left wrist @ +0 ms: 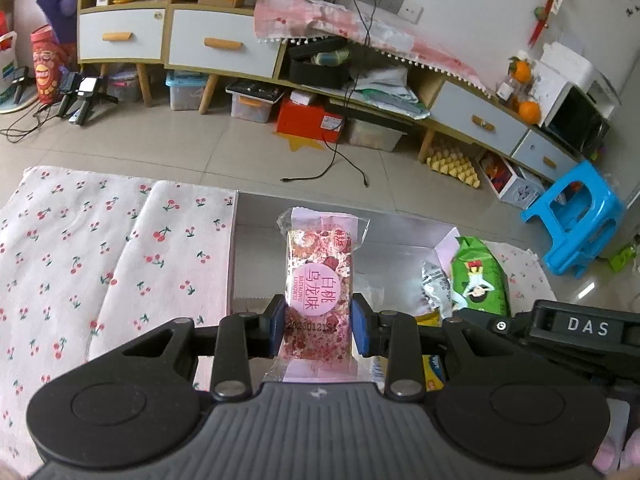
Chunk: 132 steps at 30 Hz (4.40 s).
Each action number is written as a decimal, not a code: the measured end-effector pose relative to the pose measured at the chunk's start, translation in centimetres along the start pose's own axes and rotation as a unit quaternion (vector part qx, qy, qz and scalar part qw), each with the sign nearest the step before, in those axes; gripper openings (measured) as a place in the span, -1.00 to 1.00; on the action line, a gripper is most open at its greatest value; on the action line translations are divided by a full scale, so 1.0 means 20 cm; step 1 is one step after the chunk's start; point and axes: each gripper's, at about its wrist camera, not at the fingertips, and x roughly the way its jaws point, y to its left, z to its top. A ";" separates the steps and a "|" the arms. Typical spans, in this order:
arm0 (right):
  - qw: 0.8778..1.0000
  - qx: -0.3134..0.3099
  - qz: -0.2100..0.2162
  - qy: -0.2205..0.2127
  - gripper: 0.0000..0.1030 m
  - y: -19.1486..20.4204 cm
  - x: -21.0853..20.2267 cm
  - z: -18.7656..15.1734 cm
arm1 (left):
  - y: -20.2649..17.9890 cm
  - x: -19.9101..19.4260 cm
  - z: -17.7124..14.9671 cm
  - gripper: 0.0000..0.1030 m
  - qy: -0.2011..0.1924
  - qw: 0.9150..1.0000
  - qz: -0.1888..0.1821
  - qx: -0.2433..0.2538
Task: Organize snacks
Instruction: 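Carry both packets into the pink box and open both tools to release them, then move both open tools back over the remaining snacks, then grasp the white bread roll packet with the left tool while the right tool grasps the red packet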
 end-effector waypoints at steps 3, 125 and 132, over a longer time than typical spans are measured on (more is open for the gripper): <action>1.000 0.000 0.010 0.005 -0.14 -0.01 0.06 -0.01 | 0.02 0.03 -0.01 -0.40 -0.006 1.000 0.001 0.004; 0.856 -0.508 -0.016 0.093 0.73 -0.08 -0.28 -0.91 | 0.02 -0.29 -0.79 0.67 0.030 0.993 0.071 0.095; 0.865 -0.493 -0.015 0.087 0.73 -0.08 -0.26 -0.90 | 0.02 -0.27 -0.77 0.57 0.025 0.992 0.073 0.099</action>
